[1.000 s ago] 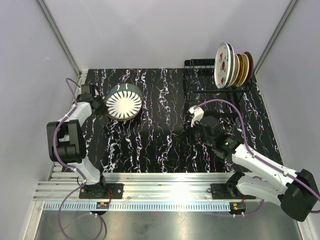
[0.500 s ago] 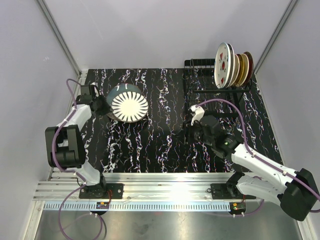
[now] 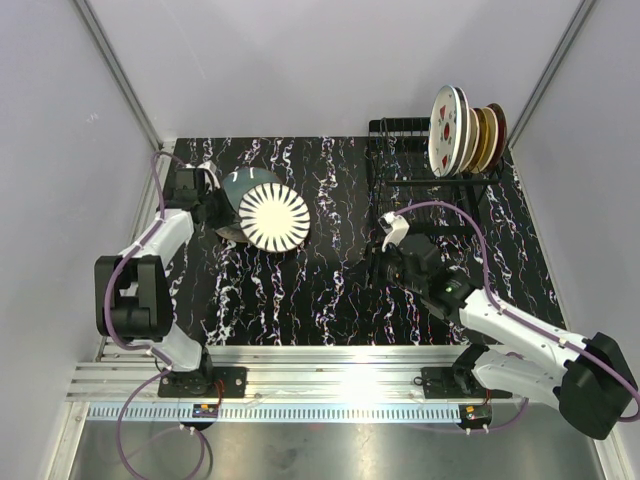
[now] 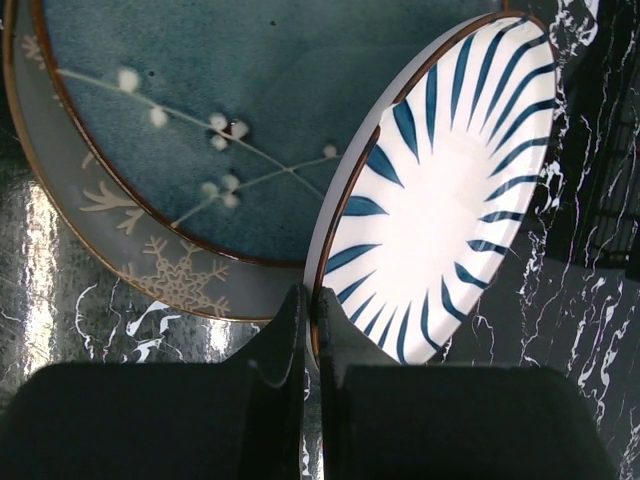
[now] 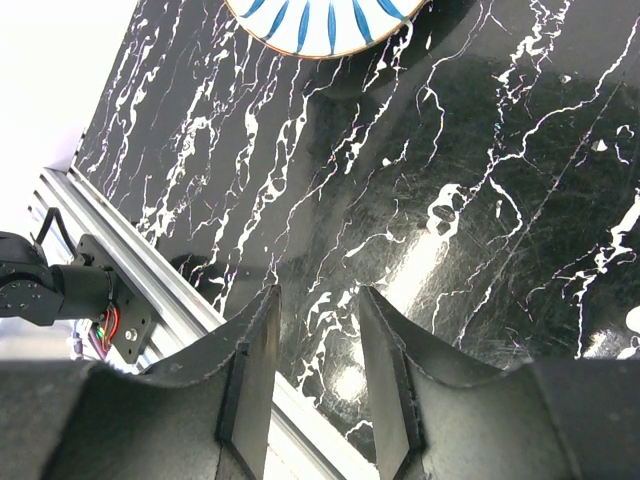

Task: Load the plates into the dish rack
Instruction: Grab a plate with the left arm, then pass the plate from the left arm to the right

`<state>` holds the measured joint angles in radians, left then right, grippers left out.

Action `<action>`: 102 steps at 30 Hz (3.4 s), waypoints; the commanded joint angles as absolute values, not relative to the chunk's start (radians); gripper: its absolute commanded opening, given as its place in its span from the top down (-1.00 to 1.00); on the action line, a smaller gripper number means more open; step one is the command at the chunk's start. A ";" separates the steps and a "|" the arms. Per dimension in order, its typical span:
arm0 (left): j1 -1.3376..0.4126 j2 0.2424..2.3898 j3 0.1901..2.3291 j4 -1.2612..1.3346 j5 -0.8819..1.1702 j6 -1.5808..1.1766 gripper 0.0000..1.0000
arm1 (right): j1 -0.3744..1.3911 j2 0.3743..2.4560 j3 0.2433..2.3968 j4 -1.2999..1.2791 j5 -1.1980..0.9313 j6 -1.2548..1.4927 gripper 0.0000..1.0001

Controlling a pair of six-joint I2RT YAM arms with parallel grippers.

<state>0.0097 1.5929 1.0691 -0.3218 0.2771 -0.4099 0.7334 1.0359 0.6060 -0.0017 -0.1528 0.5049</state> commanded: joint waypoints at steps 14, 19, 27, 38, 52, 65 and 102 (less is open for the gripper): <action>-0.112 1.460 1.088 -0.281 0.201 -0.311 1.00 | 0.739 1.026 0.557 0.100 -0.155 0.568 0.07; -0.159 1.450 1.086 -0.282 0.180 -0.285 1.00 | 0.739 1.009 0.531 0.107 -0.130 0.591 0.05; -0.273 1.453 1.081 -0.296 0.155 -0.275 1.00 | 0.738 0.976 0.505 0.072 -0.022 0.629 0.04; -0.508 1.577 1.104 -0.348 0.111 -0.262 1.00 | 0.736 0.960 0.404 0.023 0.189 0.867 0.00; -0.580 1.749 1.167 -0.446 0.003 -0.284 1.00 | 0.686 1.035 0.279 0.123 0.169 1.063 -0.23; -0.621 1.822 1.198 -0.476 0.008 -0.287 1.00 | 0.644 1.279 0.247 0.457 0.078 1.103 -0.21; -0.709 1.810 1.216 -0.494 0.026 -0.285 1.00 | 0.635 1.489 0.345 1.008 -0.207 1.038 0.02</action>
